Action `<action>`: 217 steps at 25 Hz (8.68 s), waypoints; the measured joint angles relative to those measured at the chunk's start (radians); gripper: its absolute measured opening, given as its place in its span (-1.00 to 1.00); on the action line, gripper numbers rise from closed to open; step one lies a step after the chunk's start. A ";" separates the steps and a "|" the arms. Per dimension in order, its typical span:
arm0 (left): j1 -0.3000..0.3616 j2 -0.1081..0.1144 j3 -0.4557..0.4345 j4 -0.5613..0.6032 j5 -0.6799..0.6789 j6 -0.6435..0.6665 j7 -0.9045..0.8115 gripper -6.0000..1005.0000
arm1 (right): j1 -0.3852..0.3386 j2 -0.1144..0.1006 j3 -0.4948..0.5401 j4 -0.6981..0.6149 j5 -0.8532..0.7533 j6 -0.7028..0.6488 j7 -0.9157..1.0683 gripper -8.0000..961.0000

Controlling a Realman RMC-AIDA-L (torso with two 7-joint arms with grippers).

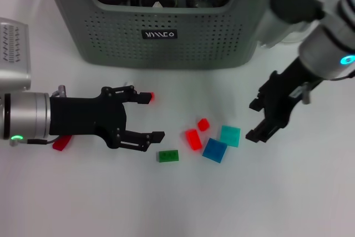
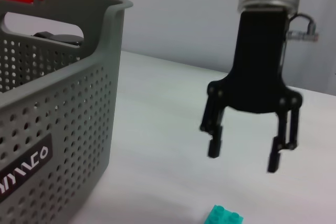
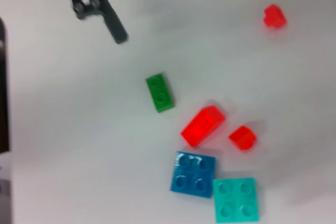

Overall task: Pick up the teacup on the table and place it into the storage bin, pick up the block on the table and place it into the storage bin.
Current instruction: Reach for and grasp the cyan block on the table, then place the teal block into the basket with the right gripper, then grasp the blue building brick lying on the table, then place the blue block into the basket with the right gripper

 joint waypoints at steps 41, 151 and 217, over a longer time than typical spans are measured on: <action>0.007 -0.002 -0.001 -0.026 -0.001 -0.015 0.001 0.83 | 0.021 0.008 -0.430 0.098 0.077 0.299 0.129 0.41; 0.008 0.000 -0.002 -0.026 0.005 0.003 0.005 0.83 | -0.107 -0.004 -0.051 -0.264 0.152 -0.132 0.163 0.93; 0.014 -0.002 -0.002 -0.043 0.006 -0.007 0.011 0.83 | -0.030 -0.003 -0.505 -0.126 0.162 0.219 0.417 -0.11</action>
